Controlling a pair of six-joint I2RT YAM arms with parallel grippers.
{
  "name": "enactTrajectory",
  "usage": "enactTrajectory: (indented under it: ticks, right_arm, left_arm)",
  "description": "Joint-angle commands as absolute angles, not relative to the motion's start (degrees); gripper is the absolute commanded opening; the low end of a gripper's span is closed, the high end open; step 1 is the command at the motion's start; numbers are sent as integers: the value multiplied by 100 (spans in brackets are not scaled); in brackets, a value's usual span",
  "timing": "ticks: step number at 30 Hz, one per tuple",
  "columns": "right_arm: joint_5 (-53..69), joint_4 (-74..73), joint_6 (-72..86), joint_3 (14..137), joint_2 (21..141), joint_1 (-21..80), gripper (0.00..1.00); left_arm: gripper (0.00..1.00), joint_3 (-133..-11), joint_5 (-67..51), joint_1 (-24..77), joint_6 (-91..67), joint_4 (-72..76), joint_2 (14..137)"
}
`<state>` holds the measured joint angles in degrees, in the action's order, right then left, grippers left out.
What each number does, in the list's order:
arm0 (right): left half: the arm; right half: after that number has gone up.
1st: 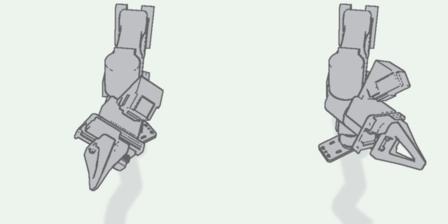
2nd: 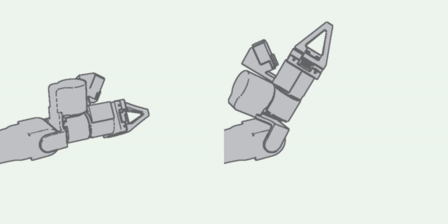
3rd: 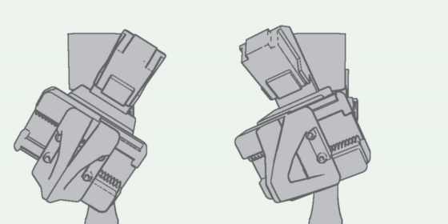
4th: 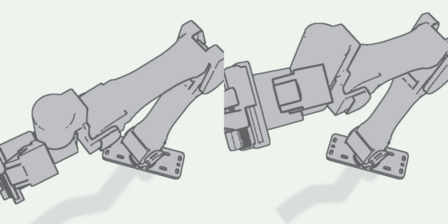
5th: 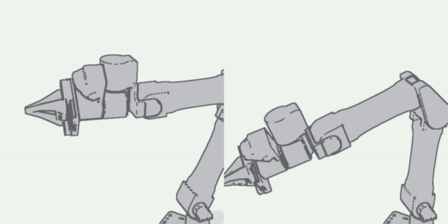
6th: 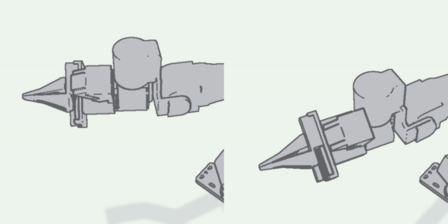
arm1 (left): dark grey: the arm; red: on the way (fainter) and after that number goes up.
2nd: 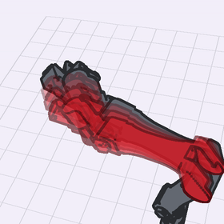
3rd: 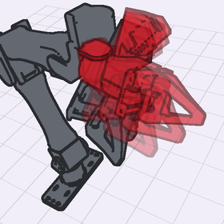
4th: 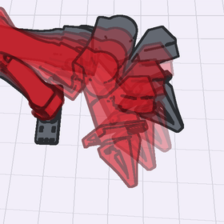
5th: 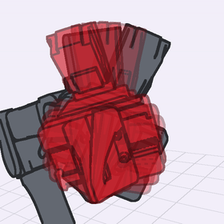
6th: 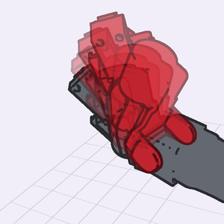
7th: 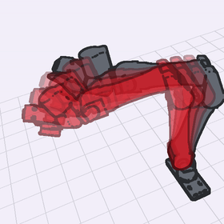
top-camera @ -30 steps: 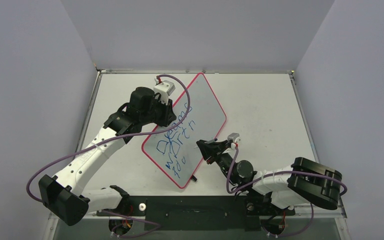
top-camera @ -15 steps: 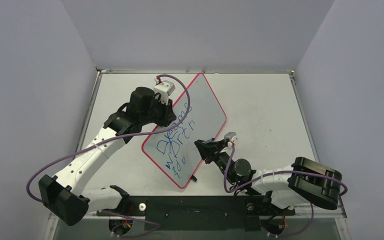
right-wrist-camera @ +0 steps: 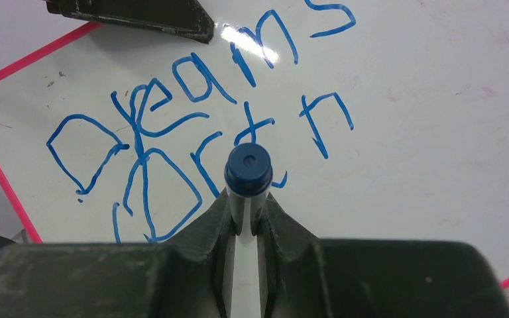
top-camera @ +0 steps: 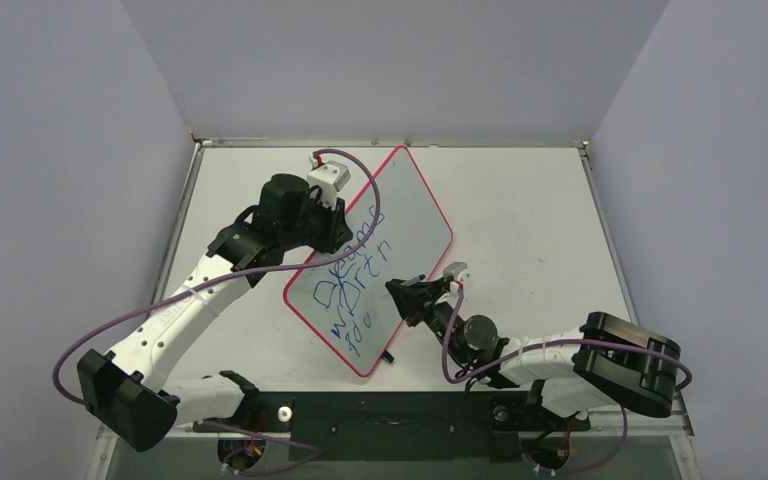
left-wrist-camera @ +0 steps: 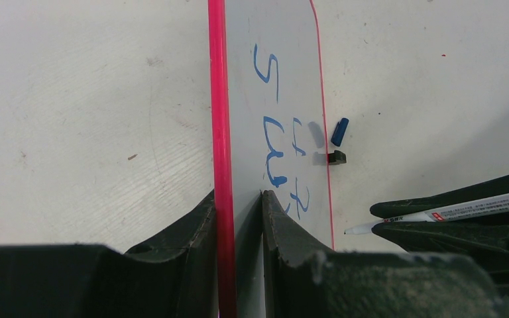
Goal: Write a sentence on the whiteboard
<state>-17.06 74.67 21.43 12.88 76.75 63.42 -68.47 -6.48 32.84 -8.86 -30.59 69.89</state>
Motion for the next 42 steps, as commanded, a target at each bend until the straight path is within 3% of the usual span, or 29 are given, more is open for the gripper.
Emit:
enactTrajectory:
  ticks: [1, 42]
  right_arm:
    - [-1630, 7574, 2083, 1449, 7722, 6355, 0]
    - [-1552, 7525, 2125, 1782, 8138, 6358, 0]
  left_arm:
    - [0, -6904, -150, 3190, -316, -2487, 6937]
    - [0, -6905, -167, 3190, -316, -2489, 6911]
